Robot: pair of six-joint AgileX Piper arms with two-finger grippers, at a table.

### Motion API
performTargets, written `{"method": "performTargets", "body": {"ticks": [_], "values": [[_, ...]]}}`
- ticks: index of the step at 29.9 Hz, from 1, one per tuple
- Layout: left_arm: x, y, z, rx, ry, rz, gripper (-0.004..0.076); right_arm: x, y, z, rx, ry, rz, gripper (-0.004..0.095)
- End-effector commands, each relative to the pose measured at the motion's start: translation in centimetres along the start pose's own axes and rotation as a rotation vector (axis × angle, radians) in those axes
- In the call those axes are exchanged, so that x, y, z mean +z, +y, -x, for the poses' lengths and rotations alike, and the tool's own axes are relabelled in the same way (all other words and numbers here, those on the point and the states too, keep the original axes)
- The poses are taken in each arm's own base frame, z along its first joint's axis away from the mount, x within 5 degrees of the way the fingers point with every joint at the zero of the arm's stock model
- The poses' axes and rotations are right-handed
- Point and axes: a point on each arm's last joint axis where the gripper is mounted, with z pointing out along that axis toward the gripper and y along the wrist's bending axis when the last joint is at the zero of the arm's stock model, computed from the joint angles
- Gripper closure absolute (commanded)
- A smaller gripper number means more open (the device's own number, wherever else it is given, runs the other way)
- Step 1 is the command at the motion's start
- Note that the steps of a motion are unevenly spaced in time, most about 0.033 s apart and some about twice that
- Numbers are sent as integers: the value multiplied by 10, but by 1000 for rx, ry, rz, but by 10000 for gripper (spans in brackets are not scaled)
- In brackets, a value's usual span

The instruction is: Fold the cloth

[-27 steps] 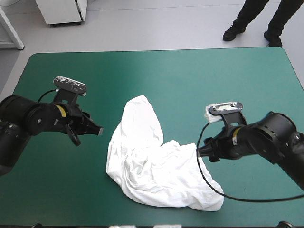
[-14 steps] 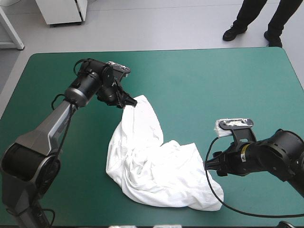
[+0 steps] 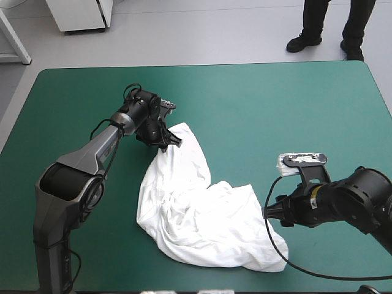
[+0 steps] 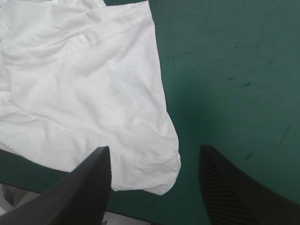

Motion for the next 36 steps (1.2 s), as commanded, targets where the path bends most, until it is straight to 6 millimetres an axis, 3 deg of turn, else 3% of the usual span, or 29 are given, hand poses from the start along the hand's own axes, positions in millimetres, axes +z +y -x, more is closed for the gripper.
{"method": "performTargets", "body": {"ticks": [1, 4, 6, 10, 15, 19, 29, 36], "values": [[-17, 9, 6, -24, -69, 2, 330, -10, 0, 1, 9, -31, 19, 386], [-8, 11, 6, -27, -51, -9, 344, -10, 0, 1, 10, -31, 19, 389], [-7, 8, 8, -9, -65, -39, 406, -9, 0, 2, 8, -30, 18, 395], [-8, 2, 10, 21, -90, -74, 733, -9, 0, 2, 5, -30, 18, 395], [-8, 2, 8, 27, -71, -74, 734, -2, -1, -3, 6, 0, 14, 393], [-8, 2, 8, 27, -71, -76, 734, 26, -3, -21, 20, 109, 22, 393], [-8, 2, 8, 26, -71, -78, 734, 75, -12, -39, 62, 112, 15, 393], [-8, 2, 8, 23, -71, -80, 734, 117, -2, -57, 33, 179, -13, 395]]}}
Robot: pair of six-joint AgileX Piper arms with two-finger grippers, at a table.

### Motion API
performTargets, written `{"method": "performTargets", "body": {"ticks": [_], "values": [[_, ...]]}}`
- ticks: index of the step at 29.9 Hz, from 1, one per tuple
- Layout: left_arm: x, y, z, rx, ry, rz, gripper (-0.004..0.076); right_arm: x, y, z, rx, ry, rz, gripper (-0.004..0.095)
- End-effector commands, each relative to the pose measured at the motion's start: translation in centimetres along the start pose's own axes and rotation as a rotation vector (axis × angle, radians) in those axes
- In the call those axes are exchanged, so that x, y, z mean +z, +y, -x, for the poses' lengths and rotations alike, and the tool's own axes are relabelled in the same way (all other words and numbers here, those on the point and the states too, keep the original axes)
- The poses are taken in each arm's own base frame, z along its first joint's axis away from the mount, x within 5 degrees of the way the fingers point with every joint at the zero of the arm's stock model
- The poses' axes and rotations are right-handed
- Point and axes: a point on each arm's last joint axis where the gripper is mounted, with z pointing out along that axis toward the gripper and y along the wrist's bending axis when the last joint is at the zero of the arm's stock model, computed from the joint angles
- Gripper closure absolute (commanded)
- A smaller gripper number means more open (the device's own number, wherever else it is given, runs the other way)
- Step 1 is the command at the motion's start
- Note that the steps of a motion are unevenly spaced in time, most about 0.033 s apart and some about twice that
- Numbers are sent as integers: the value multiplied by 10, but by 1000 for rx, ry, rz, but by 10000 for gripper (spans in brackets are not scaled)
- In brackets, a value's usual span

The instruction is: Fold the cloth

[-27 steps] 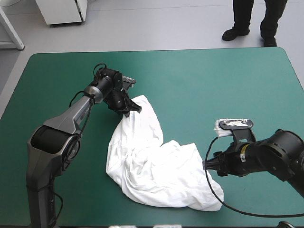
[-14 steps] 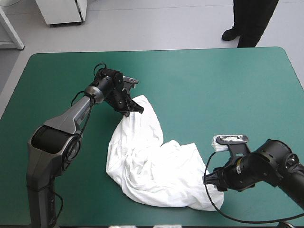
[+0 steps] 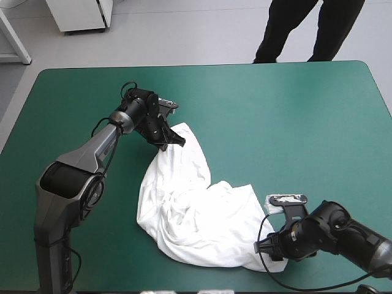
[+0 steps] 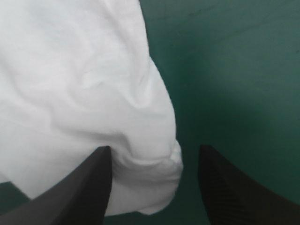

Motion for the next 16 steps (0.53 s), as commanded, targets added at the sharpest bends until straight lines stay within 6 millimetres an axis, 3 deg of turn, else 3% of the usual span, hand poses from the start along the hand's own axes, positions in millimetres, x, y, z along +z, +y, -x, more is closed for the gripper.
{"method": "performTargets", "body": {"ticks": [1, 4, 6, 9, 10, 16], "values": [[-14, 3, 5, 12, -73, 30, 734, 14, 10, 1, -12, -16, 9, 395], [-14, 3, 5, 11, -75, 28, 734, 28, 17, -3, -2, 26, -10, 405], [-14, 4, 5, 9, -73, 28, 734, 34, 20, -4, -4, 47, -34, 476], [-14, 4, 5, 8, -73, 28, 734, 39, 23, -7, -27, 68, -52, 754], [-14, 4, 5, -6, -73, 28, 734, 39, 23, -7, -26, 68, -52, 905], [-26, 4, 2, 5, -74, 35, 734, 21, 15, -6, -28, 19, -106, 925]]}}
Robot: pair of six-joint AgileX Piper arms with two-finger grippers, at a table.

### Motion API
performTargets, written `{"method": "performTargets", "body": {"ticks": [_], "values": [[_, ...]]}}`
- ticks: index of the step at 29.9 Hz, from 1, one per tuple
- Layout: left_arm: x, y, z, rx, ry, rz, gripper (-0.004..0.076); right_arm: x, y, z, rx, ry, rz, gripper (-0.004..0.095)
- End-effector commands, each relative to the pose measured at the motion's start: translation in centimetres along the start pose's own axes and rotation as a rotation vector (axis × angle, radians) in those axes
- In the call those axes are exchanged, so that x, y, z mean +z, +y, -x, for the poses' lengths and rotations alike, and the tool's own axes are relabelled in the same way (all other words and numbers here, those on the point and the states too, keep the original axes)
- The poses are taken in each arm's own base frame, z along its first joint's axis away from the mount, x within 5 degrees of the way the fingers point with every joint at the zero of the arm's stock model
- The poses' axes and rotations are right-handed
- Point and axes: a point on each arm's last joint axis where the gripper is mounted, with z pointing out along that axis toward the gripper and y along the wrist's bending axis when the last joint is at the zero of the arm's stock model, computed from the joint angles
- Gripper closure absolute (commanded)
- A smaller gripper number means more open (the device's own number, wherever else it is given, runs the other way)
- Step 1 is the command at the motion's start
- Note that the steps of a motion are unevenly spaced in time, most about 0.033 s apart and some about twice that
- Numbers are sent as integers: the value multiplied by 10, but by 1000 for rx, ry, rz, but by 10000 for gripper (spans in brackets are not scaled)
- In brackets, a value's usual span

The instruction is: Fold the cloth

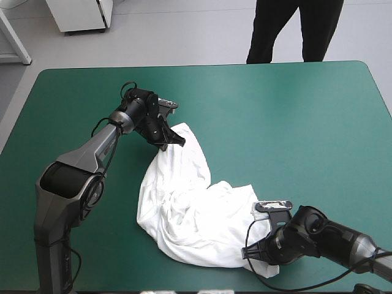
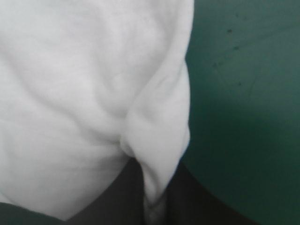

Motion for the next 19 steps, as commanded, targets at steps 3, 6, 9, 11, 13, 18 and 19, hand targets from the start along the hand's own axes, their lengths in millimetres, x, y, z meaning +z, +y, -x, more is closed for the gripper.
{"method": "performTargets", "body": {"ticks": [3, 6, 9, 11, 13, 18, 19], "values": [[-54, 2, -1, 17, -129, 50, 734, -32, -14, 7, -26, -137, -109, 925], [-94, 0, -6, 3, -241, 56, 734, -69, -19, 17, -48, -278, -155, 925], [-140, -3, -17, -31, -355, 55, 734, -103, -25, 25, -52, -389, -209, 925], [-173, -6, -30, -32, -432, 55, 734, -129, -27, 31, -39, -469, -232, 925], [-205, -10, -45, -29, -502, 48, 734, -156, -29, 35, -31, -549, -236, 925], [-288, -18, -101, -20, -712, 51, 734, -219, -29, 45, -57, -748, -201, 926], [-305, -20, -116, -18, -761, 53, 734, -230, -29, 45, -50, -781, -189, 925]]}}
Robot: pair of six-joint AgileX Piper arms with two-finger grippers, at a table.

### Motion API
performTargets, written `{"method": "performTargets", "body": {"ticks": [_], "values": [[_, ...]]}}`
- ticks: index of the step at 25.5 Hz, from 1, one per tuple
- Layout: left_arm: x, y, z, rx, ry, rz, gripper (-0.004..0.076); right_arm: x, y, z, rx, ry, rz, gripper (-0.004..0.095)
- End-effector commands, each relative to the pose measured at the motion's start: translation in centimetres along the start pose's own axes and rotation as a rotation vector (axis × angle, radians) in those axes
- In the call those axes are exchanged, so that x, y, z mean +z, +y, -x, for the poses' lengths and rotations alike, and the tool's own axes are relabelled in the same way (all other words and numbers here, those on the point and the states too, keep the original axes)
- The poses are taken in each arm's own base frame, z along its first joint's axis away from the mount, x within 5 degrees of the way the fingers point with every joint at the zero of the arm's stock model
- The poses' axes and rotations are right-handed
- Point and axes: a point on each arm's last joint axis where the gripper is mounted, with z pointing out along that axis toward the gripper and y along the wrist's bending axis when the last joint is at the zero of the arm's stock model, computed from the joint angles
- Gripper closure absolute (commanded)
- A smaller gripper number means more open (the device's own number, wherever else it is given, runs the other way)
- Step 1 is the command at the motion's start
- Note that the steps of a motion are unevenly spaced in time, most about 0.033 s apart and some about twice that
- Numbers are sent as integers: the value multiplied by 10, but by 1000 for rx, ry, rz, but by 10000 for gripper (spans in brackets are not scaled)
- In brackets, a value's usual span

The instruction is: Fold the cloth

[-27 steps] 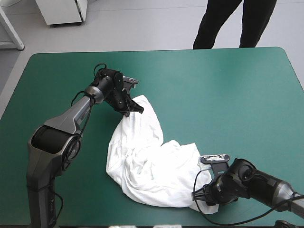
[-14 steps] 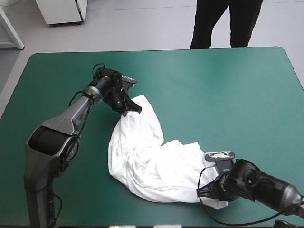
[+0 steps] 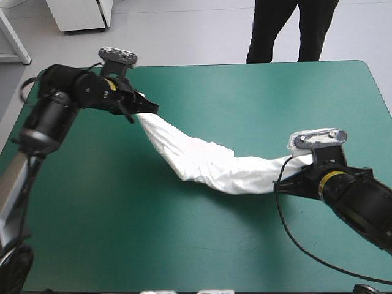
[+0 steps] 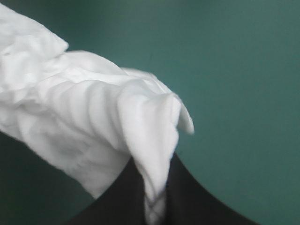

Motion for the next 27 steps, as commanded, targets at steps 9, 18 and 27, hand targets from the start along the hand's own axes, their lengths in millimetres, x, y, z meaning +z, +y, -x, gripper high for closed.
{"method": "performTargets", "body": {"ticks": [9, 18, 27], "values": [[-220, -5, -41, -5, -667, -3, 734, -128, -49, 78, 22, -476, 80, 925], [-297, -11, -56, -25, -1034, -85, 734, -194, -62, 124, -14, -720, 148, 925], [-262, -8, -41, 11, -784, -32, 734, -164, -26, 142, -42, -632, 186, 925]]}}
